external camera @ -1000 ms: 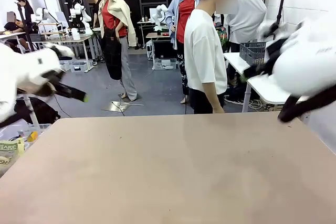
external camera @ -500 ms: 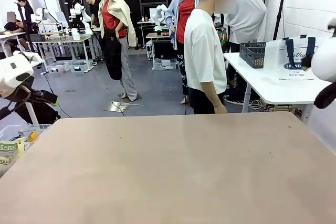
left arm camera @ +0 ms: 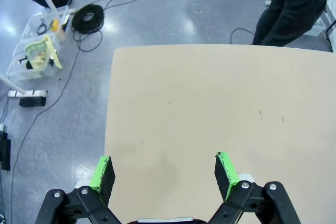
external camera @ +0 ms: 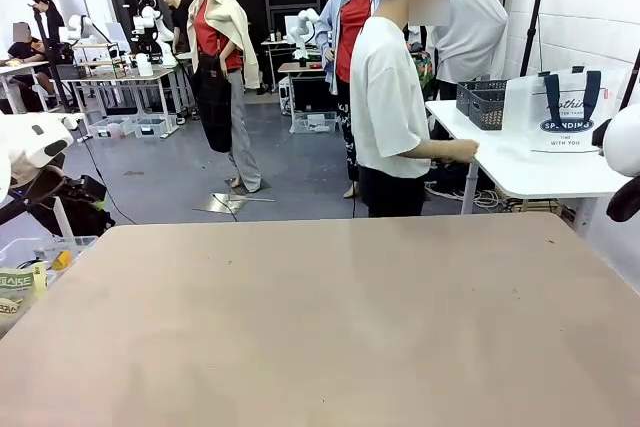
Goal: Transfer purchased items from the store into the shopping bag.
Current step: Open the Reusable shopping bag in the center of the table.
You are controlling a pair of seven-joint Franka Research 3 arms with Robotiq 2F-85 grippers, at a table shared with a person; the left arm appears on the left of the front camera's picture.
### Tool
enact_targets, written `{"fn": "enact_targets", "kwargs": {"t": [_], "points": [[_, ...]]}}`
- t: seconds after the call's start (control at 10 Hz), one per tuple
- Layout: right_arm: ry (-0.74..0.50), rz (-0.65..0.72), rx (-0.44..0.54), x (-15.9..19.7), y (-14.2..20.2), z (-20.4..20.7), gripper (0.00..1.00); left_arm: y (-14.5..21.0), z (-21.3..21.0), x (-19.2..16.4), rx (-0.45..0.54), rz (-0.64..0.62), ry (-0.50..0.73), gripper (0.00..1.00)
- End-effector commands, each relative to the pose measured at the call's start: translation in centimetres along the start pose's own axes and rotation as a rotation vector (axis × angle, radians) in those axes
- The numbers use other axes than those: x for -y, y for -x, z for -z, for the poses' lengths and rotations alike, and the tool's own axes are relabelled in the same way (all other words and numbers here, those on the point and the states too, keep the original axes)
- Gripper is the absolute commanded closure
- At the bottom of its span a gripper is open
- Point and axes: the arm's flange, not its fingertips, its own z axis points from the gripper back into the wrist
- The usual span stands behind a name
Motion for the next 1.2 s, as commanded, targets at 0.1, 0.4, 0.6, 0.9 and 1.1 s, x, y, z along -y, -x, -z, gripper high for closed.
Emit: {"fn": "enact_targets", "kwargs": {"t": [0.1, 0.4, 0.6, 0.9, 1.1], "points": [[-0.006, -0.012, 0.010, 0.72, 0.05, -0.30, 0.00, 0.43, -0.01, -0.70, 0.005, -0.001, 0.002, 0.00], [-0.006, -0.012, 0.010, 0.72, 0.05, -0.30, 0.00, 0.43, -0.01, -0.70, 0.005, -0.001, 0.002, 0.00], [-0.006, -0.012, 0.010, 0.72, 0.05, -0.30, 0.00, 0.43, -0.01, -0.70, 0.005, -0.001, 0.002, 0.00], [-0.006, -0.012, 0.010, 0.72, 0.05, -0.30, 0.00, 0.43, -0.01, -0.70, 0.005, -0.001, 0.002, 0.00], [-0.006, -0.012, 0.010, 0.72, 0.05, -0.30, 0.00, 0.43, -0.01, -0.70, 0.005, -0.001, 0.002, 0.00]]}}
